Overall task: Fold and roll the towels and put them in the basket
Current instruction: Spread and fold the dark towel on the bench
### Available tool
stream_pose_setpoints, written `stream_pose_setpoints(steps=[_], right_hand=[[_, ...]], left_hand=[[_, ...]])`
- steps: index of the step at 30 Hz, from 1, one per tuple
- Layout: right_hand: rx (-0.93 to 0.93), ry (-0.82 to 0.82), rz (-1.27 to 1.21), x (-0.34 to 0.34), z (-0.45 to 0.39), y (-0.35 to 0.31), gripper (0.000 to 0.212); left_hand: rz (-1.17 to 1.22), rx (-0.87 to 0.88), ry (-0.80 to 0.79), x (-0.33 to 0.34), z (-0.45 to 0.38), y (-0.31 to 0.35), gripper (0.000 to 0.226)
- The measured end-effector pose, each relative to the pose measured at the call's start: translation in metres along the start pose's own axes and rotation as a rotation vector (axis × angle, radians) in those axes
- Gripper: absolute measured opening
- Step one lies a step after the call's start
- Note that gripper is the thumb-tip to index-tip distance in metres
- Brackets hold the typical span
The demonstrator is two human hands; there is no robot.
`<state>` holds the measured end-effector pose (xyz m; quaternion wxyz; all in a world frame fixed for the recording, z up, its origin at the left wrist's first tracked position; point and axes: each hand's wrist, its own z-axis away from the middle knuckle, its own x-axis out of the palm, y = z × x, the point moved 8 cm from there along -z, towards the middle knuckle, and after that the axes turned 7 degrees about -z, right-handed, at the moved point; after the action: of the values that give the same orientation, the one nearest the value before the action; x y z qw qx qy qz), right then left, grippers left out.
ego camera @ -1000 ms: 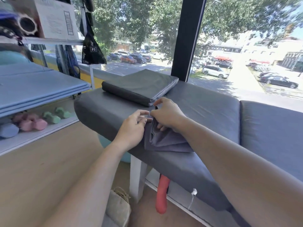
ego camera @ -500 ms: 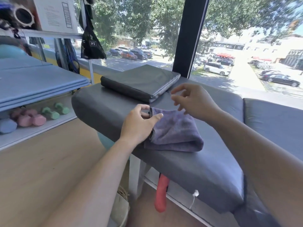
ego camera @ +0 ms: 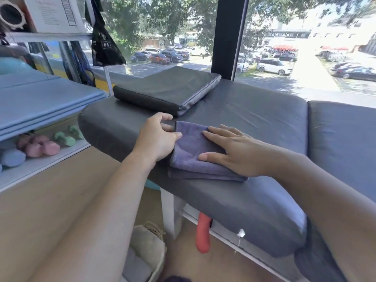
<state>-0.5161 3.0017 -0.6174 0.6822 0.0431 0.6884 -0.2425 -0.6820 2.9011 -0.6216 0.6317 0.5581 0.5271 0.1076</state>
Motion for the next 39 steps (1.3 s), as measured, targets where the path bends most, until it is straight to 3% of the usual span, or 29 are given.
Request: stream_pose_setpoints(steps=[2,4,7,9,13,15,23,27,30,32,33,39], right_hand=[[-0.003,-0.013,-0.001,0.002,0.001,0.0,0.089],[-0.011,-0.009,0.012,0.003,0.001,0.001,0.09],[-0.01,-0.001,0.018,0.003,0.002,0.001,0.089],[-0.007,0.007,0.014,0.003,0.002,0.001,0.088],[-0.008,0.022,-0.038,0.004,0.002,0.002,0.088],[0.001,0.016,-0.054,0.004,0.002,0.003,0.089],[0.177,-0.147,-0.117,-0.002,0.013,0.032,0.098],[0.151,0.093,-0.164,-0.022,0.01,0.037,0.077],[0.101,0.251,-0.275,-0.028,0.008,0.021,0.068],[0.066,0.28,-0.264,-0.023,0.007,0.01,0.066],[0.057,0.283,-0.242,-0.019,0.006,0.007,0.065],[0.082,0.164,-0.125,0.012,-0.002,0.003,0.071]], left_hand=[[0.004,0.128,0.129,-0.014,0.007,0.02,0.045],[0.028,0.386,0.267,-0.031,0.026,0.057,0.034],[-0.034,0.63,0.214,-0.025,0.056,0.093,0.03],[-0.203,0.591,0.116,-0.007,0.059,0.088,0.032],[-0.595,0.464,-0.224,0.033,0.05,0.045,0.043],[-0.683,0.484,-0.294,0.039,0.049,0.033,0.049],[-0.688,0.375,-0.338,0.04,0.047,0.014,0.059],[-0.508,0.313,-0.38,0.033,0.046,0.019,0.055],[-0.254,0.335,-0.136,0.007,0.042,0.043,0.044],[-0.21,0.441,0.047,-0.007,0.045,0.065,0.039],[-0.233,0.476,0.063,-0.005,0.045,0.072,0.038],[-0.561,0.379,-0.164,0.046,0.034,0.045,0.047]])
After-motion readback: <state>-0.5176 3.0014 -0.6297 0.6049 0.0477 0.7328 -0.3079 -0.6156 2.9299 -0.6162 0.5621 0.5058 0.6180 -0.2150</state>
